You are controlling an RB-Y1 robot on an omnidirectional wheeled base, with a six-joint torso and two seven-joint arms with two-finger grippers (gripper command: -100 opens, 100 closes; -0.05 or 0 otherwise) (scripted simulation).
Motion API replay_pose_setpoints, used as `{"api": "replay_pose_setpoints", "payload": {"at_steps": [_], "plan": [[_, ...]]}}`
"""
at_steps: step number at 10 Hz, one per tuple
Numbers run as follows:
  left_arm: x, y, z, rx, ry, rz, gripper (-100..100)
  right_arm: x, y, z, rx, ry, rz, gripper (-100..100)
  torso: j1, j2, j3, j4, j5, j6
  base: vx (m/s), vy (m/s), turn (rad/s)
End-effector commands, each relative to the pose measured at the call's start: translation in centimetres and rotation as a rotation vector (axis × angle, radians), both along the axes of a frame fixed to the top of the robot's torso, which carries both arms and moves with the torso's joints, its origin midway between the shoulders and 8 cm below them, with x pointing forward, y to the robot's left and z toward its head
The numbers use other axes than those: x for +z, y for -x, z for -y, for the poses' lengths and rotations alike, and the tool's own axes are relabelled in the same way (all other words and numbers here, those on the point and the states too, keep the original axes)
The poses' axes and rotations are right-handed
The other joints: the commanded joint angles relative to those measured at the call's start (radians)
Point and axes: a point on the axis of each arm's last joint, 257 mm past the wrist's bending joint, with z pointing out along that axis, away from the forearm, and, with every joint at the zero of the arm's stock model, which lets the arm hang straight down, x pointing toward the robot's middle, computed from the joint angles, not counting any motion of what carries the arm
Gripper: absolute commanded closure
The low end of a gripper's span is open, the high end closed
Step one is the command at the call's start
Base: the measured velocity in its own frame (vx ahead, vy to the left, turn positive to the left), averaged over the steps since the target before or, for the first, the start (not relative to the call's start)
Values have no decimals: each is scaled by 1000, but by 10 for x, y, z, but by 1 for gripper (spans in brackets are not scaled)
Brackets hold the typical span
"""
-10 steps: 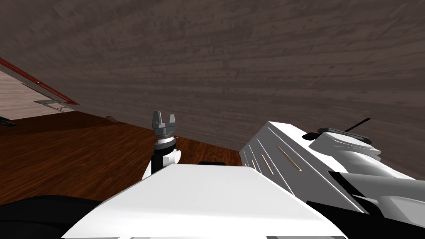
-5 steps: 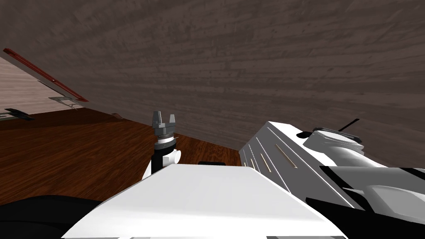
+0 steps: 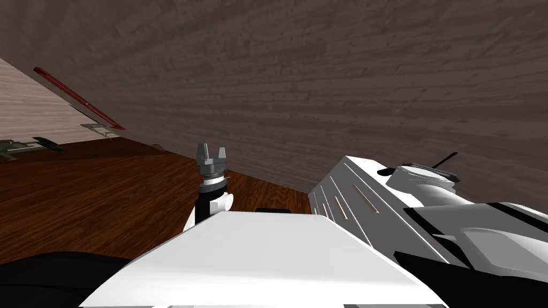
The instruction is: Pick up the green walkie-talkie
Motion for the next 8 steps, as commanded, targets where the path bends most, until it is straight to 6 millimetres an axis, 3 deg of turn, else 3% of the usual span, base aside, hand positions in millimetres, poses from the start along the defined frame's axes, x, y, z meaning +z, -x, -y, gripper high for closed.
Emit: {"api": "replay_pose_setpoints", "payload": {"at_steps": [1,8], "plan": [[0,0,0,0,0,0,0,3,-6,-3,-4,7,0,100,0,0,0,0,0,0,-92,-17,64],[0,0,0,0,0,0,0,17,-13,-6,-39,41,-7,100,0,2,2,2,0,1,-70,-13,44]]}}
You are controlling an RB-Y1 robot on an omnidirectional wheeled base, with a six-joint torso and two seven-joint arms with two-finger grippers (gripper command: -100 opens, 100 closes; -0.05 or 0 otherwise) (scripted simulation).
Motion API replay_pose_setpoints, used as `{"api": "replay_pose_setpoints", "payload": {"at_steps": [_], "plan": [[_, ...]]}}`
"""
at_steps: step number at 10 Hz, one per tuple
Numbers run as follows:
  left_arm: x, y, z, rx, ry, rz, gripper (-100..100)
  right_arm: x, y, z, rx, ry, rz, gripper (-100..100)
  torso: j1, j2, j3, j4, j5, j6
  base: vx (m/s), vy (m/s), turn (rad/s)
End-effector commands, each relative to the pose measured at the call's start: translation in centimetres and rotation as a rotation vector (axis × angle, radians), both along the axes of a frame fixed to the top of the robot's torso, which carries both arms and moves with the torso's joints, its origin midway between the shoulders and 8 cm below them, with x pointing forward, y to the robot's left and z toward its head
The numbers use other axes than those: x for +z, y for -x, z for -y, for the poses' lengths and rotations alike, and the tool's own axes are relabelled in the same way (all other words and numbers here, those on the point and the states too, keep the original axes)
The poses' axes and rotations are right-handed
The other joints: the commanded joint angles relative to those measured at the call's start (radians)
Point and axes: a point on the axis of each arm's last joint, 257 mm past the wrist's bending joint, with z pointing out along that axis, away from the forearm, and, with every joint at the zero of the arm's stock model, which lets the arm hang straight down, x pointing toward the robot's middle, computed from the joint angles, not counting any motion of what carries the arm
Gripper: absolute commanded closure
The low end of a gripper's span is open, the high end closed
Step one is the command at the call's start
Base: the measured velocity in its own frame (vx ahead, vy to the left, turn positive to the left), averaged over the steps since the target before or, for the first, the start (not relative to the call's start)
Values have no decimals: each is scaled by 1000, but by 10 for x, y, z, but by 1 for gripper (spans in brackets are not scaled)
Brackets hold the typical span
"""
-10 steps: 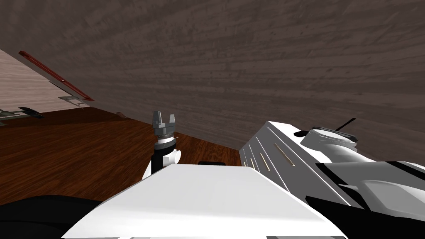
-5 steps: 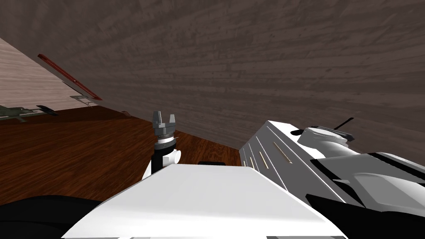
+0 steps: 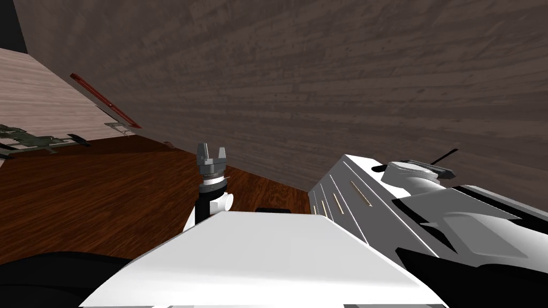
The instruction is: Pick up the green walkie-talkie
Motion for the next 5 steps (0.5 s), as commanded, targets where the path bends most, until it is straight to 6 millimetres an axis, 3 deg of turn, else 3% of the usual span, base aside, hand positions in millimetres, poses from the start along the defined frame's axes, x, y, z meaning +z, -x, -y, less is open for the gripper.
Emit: {"api": "replay_pose_setpoints", "payload": {"at_steps": [1,4,5], "plan": [[0,0,0,0,0,0,0,13,2,0,-33,11,28,100,0,0,0,0,0,0,-87,-3,88],[0,0,0,0,0,0,0,13,-2,-1,-24,22,7,100,0,0,0,0,0,0,-47,-11,22],[0,0,0,0,0,0,0,14,-2,-1,-23,23,7,0,0,-2,-2,-1,0,0,0,0,0]]}}
